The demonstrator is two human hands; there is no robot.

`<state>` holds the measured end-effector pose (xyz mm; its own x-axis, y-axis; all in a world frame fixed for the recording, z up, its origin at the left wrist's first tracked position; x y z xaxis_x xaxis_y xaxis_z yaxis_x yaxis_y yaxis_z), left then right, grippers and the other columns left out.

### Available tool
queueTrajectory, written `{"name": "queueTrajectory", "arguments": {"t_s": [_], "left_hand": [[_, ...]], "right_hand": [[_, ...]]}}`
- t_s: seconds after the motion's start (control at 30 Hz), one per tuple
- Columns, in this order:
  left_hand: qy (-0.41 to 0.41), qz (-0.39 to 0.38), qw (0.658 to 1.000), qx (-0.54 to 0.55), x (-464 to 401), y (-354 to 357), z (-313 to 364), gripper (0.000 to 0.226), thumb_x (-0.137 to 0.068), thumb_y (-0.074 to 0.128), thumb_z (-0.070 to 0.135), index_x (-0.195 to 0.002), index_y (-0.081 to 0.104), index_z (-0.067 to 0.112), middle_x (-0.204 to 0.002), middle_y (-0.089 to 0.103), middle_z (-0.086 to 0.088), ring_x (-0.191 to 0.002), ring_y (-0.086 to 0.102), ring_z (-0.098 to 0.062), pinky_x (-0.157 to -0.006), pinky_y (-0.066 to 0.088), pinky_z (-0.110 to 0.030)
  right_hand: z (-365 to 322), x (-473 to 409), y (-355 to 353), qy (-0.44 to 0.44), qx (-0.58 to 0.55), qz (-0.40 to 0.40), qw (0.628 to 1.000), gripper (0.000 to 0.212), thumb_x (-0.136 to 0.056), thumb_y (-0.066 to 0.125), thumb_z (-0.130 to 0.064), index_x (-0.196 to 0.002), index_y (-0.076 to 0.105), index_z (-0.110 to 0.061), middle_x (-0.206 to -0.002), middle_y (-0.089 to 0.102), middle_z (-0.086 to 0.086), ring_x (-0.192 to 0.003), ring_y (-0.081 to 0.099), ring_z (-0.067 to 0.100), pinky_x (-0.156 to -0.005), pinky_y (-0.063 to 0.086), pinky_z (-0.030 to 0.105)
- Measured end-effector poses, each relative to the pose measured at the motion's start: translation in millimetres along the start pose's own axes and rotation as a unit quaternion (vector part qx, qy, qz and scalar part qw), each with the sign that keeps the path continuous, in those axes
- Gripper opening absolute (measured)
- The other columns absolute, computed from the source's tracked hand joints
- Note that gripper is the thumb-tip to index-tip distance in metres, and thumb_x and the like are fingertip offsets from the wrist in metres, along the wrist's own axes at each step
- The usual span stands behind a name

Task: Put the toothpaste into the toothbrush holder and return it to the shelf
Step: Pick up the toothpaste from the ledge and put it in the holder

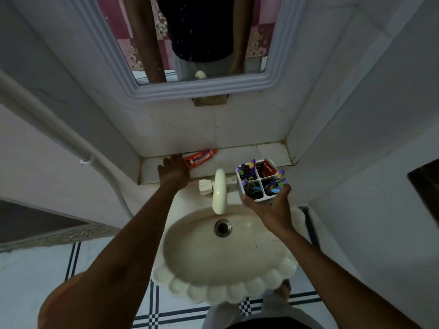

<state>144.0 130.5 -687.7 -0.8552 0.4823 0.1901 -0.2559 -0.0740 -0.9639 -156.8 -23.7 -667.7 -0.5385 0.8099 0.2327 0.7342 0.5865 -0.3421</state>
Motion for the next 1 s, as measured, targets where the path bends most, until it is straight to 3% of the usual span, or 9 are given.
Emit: {"name": "queueTrajectory", "arguments": {"t_s": [0.13,0.2,0.3,0.37,0.5,0.57,0.67,0.8,1.0], "left_hand": [[-0.012,0.003,0.999,-0.047,-3.1,0.1,4.7,0.048,-0.101,0.061,0.037,-0.139,0.060,0.009,-0.140,0.055,-0.021,-0.133,0.047,-0.042,-0.109,0.041,-0.055],[0.006,0.043,0.999,-0.031,2.3,-9.6,7.8,0.037,-0.099,0.065,0.036,-0.125,0.071,0.011,-0.126,0.063,-0.017,-0.122,0.054,-0.041,-0.103,0.044,-0.054],[0.062,0.149,0.981,0.106,27.3,-42.9,21.1,0.021,-0.099,0.068,0.035,-0.100,0.079,0.017,-0.107,0.075,-0.009,-0.100,0.067,-0.034,-0.087,0.053,-0.046],[0.097,0.178,0.956,0.212,50.1,-72.3,40.2,0.022,-0.101,0.068,0.037,-0.086,0.076,0.023,-0.094,0.074,0.000,-0.083,0.068,-0.021,-0.072,0.054,-0.036],[0.175,0.263,0.894,0.317,96.0,-126.3,81.7,0.024,-0.104,0.071,0.034,-0.099,0.080,0.012,-0.088,0.069,0.012,-0.069,0.060,-0.001,-0.064,0.046,-0.015],[0.208,0.272,0.867,0.363,118.3,-143.2,101.4,0.017,-0.104,0.074,0.026,-0.104,0.080,0.011,-0.091,0.071,0.012,-0.075,0.064,0.009,-0.065,0.047,-0.007],[0.254,0.237,0.847,0.402,144.4,-153.2,129.0,0.016,-0.103,0.074,0.022,-0.114,0.076,0.010,-0.095,0.074,0.008,-0.085,0.071,0.003,-0.068,0.058,-0.014],[0.284,0.171,0.859,0.389,156.9,-138.5,145.5,0.021,-0.105,0.071,0.029,-0.116,0.072,0.012,-0.097,0.078,0.002,-0.086,0.077,-0.007,-0.073,0.066,-0.031],[0.262,0.114,0.915,0.286,154.1,-102.3,152.5,0.018,-0.106,0.065,0.034,-0.115,0.070,0.019,-0.092,0.079,0.002,-0.081,0.074,-0.014,-0.073,0.064,-0.041]], "right_hand": [[-1.7,2.2,1.2,0.000,0.015,0.002,1.000,0.103,-0.060,0.105,-0.060,-0.130,0.034,-0.036,-0.136,0.067,-0.009,-0.122,0.071,0.015,-0.106,0.063,0.046],[-2.1,2.5,0.9,-0.002,0.019,0.004,1.000,0.101,-0.060,0.105,-0.060,-0.128,0.034,-0.037,-0.135,0.067,-0.009,-0.122,0.071,0.015,-0.106,0.063,0.046],[-1.9,2.4,0.7,-0.005,0.022,0.005,1.000,0.102,-0.059,0.105,-0.063,-0.128,0.034,-0.037,-0.135,0.068,-0.010,-0.122,0.072,0.015,-0.106,0.063,0.047],[-1.9,2.8,0.1,-0.006,0.025,0.005,1.000,0.102,-0.059,0.105,-0.063,-0.128,0.034,-0.038,-0.134,0.068,-0.010,-0.122,0.071,0.015,-0.106,0.063,0.046],[-1.6,3.8,-2.4,-0.007,0.028,-0.004,1.000,0.102,-0.059,0.104,-0.067,-0.124,0.032,-0.039,-0.134,0.065,-0.009,-0.124,0.069,0.018,-0.107,0.062,0.047],[-1.8,3.0,-3.2,-0.010,0.033,-0.015,0.999,0.106,-0.057,0.105,-0.068,-0.126,0.031,-0.036,-0.136,0.062,-0.006,-0.127,0.067,0.020,-0.108,0.061,0.047],[-0.2,0.3,-3.2,-0.019,0.035,-0.022,0.999,0.114,-0.051,0.108,-0.064,-0.129,0.029,-0.040,-0.138,0.060,-0.006,-0.128,0.067,0.019,-0.108,0.062,0.045],[1.6,-0.5,-3.1,-0.020,0.030,-0.030,0.999,0.118,-0.051,0.110,-0.061,-0.133,0.027,-0.043,-0.141,0.058,-0.008,-0.128,0.067,0.015,-0.108,0.063,0.041],[4.7,-2.1,-5.3,-0.024,0.029,-0.044,0.998,0.122,-0.051,0.108,-0.066,-0.140,0.029,-0.037,-0.146,0.058,-0.003,-0.132,0.065,0.018,-0.108,0.062,0.039]]}}
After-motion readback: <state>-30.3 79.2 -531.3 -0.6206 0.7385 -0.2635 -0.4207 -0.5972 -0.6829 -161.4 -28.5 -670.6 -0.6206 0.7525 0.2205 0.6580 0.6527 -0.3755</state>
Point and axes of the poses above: each hand's wrist, its own x-axis away from the middle knuckle, its own y-axis out of the palm, z = x × y, the point moved 1 cm from there along -x, towards the middle knuckle
